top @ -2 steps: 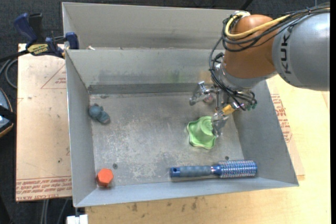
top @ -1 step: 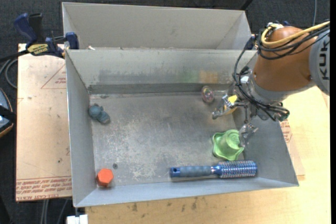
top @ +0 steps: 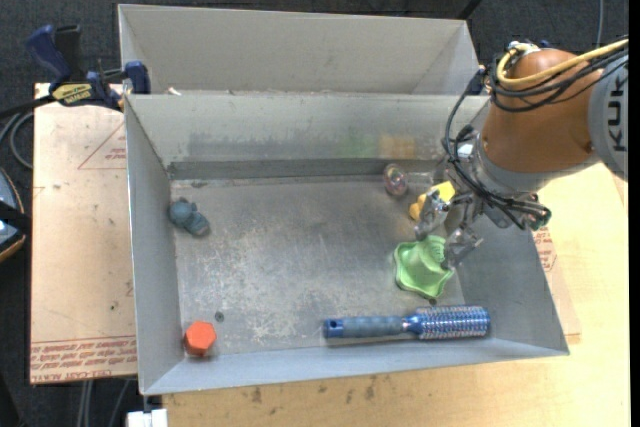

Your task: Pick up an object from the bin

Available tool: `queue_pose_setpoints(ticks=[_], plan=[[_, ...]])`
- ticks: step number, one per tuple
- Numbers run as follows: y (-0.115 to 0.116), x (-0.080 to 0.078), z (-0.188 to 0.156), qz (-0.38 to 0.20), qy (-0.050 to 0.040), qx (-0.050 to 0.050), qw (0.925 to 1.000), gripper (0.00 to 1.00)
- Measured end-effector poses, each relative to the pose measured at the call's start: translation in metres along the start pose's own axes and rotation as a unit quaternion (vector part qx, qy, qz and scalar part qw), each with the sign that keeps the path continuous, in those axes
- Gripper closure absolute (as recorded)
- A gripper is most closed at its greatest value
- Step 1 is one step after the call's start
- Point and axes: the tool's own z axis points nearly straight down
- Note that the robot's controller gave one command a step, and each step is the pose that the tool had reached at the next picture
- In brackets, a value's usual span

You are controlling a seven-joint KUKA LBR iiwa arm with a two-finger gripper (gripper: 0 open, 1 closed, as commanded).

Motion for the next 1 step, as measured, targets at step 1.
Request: queue_pose_setpoints(ticks=[1], plan=[[0.0394,-0.0177,-0.0854,-0.265,-0.0026,0.001,0.9643,1.00]])
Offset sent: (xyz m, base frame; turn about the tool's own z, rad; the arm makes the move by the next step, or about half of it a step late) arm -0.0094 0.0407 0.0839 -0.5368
